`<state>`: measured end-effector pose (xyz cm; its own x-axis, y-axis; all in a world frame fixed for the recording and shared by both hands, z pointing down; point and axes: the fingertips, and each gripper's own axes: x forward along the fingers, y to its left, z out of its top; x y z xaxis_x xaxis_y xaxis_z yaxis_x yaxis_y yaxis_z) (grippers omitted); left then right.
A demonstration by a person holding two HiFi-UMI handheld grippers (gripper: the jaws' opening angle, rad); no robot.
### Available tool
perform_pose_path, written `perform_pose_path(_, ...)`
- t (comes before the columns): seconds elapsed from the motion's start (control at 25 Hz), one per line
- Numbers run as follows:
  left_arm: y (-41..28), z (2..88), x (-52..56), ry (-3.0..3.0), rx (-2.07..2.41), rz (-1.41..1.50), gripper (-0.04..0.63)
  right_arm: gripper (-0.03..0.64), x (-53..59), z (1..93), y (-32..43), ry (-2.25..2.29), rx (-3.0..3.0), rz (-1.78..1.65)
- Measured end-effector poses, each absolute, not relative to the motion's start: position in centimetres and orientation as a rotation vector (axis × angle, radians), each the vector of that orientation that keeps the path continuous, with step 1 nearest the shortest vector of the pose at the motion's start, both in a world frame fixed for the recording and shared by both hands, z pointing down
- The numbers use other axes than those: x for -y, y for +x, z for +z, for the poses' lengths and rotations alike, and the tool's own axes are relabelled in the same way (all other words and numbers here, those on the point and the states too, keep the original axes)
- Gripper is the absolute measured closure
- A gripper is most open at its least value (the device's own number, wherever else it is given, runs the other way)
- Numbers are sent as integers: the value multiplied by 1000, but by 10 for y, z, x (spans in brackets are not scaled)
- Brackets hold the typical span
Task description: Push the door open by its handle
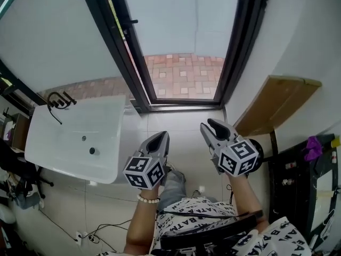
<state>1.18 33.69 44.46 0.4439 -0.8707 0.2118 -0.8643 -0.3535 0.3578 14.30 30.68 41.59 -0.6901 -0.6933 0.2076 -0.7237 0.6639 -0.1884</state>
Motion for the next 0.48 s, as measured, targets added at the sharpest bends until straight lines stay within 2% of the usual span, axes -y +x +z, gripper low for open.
perform_pose_path(0.08, 8, 448, -312, 2291, 1471, -21, 597, 413, -281, 417, 132, 1138, 2775, 380)
perform_pose_path(0.48, -46, 455, -174, 2314, 1484, -8, 597, 410, -131, 406, 42, 968, 2835, 321)
